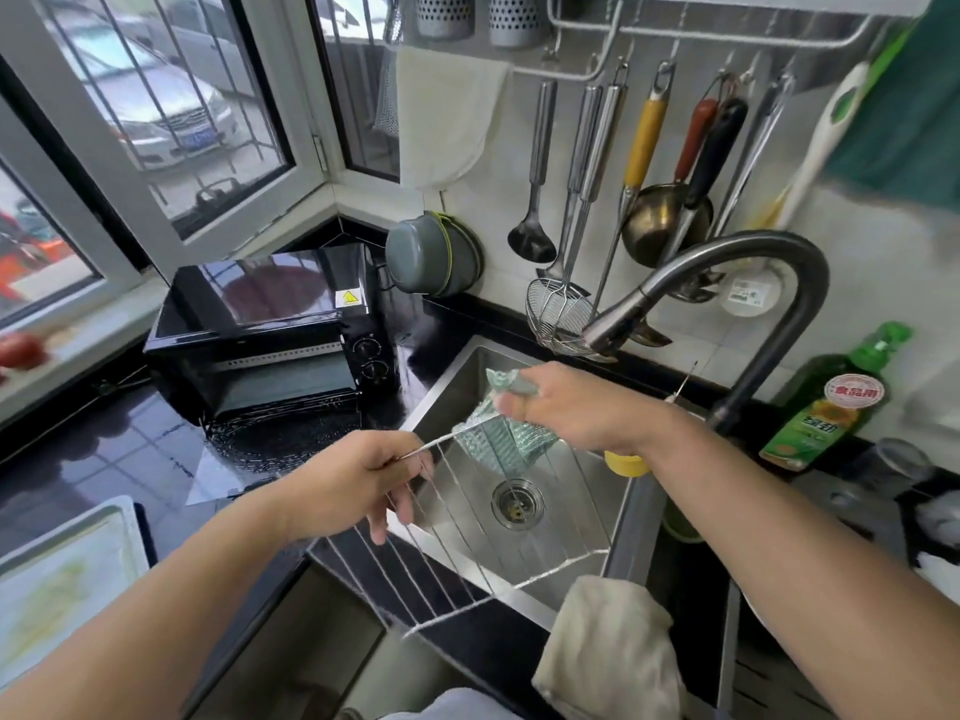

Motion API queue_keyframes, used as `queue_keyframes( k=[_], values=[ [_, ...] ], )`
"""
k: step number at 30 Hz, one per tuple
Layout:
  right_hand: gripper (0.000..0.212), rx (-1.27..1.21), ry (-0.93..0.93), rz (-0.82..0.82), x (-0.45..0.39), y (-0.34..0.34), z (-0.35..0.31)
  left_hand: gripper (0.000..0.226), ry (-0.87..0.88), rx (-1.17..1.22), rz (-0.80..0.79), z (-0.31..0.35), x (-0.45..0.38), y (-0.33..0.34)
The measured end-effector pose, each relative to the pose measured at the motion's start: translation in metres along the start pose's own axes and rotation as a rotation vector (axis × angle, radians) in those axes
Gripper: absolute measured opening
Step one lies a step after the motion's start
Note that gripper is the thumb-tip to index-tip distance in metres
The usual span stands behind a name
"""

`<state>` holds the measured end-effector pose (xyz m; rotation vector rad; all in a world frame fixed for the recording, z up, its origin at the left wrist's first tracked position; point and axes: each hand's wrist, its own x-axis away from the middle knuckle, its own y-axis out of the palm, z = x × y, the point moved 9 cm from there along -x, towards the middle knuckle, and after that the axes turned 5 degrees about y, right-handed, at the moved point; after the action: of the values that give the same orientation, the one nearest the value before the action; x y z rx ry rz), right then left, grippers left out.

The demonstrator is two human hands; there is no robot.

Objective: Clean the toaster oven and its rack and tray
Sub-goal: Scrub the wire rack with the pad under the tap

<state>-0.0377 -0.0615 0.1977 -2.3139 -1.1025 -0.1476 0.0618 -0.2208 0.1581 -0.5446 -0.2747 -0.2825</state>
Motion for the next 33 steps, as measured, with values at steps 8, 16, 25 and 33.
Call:
queue_keyframes(
  k=[8,16,25,33],
  values=[
    [0.012,-0.010,0.064,0.004,0.013,-0.009,0.058,0.022,0.129,0.312,0.270,-0.014,0.003,-0.043],
    [0.009,-0.106,-0.029,0.061,-0.006,-0.014,0.005,0.019,0.094,0.024,-0.032,0.010,-0.018,0.005],
    [0.014,-0.274,0.179,0.127,-0.004,-0.013,0.100,0.019,0.070,0.434,0.298,-0.042,-0.009,-0.038],
    [0.011,-0.866,0.326,0.401,-0.007,0.039,0.097,0.011,-0.069,0.804,0.517,-0.069,-0.018,0.014]
  ],
)
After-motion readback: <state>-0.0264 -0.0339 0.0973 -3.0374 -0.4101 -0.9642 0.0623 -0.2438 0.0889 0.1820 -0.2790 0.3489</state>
